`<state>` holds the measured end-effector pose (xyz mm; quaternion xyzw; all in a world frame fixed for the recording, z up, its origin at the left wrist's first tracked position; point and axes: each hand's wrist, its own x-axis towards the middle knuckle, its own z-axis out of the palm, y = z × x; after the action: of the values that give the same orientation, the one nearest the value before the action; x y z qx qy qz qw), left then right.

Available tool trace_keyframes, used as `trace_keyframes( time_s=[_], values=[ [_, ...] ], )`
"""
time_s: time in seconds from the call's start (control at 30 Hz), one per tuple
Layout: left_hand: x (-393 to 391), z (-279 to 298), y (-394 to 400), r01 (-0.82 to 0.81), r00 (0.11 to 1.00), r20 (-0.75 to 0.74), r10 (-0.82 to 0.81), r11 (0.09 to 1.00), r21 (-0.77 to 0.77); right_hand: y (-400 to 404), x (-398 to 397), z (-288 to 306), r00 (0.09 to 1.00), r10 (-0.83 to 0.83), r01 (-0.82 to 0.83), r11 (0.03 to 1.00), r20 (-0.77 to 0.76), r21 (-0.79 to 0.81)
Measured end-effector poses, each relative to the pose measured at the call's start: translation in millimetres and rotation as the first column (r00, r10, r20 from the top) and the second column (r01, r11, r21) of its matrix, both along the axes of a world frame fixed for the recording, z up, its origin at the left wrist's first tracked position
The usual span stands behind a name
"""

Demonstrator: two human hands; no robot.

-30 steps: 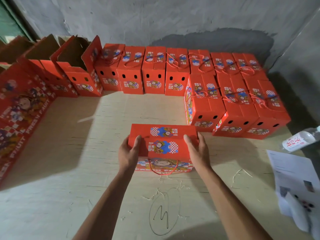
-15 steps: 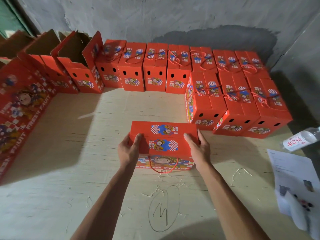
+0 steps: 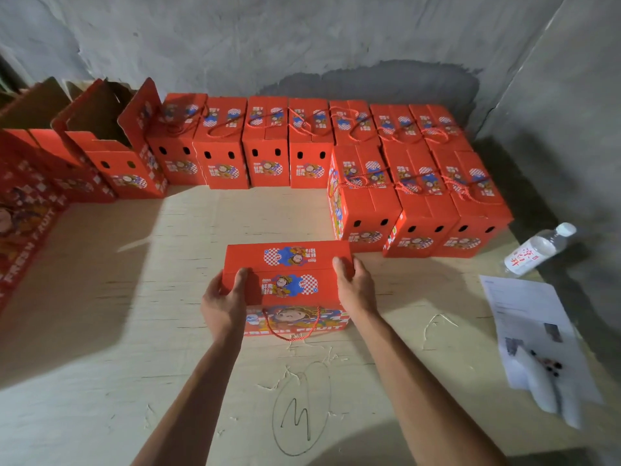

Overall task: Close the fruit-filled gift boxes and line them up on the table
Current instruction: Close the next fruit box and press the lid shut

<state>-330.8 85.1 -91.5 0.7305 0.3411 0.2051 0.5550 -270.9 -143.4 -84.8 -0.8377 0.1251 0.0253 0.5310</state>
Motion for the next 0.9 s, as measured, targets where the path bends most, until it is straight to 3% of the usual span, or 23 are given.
trace_keyframes(
  time_s=[0.13,0.33,0.47,0.63,0.9],
  values=[
    [-14,-6,-13,-0.064,0.997,-0.045,0.062,0.997,-0.031,1,-1,2,1.0,-0.016,0.016,1.0,-0.002,-0.015],
    [-22,-8,-41,-0.15,0.989,-0.044,0.143,0.952,-0.268,0,1,-1,1.0,-0.018,0.018,0.999,-0.003,-0.029],
    [-14,-4,-58,-0.143,0.989,-0.063,0.132,0.956,-0.256,0,2,-3,0.999,-0.031,0.032,0.999,0.025,-0.041],
    [-14,-3,-69,-0.071,0.992,-0.115,0.044,0.967,-0.245,2,3,-6,0.986,-0.003,0.011,0.999,0.169,-0.052],
    [-24,0,-94,0.09,0.99,-0.093,-0.109,0.978,-0.187,4,4,-2,0.989,0.067,-0.043,0.983,0.133,-0.178]
  ],
)
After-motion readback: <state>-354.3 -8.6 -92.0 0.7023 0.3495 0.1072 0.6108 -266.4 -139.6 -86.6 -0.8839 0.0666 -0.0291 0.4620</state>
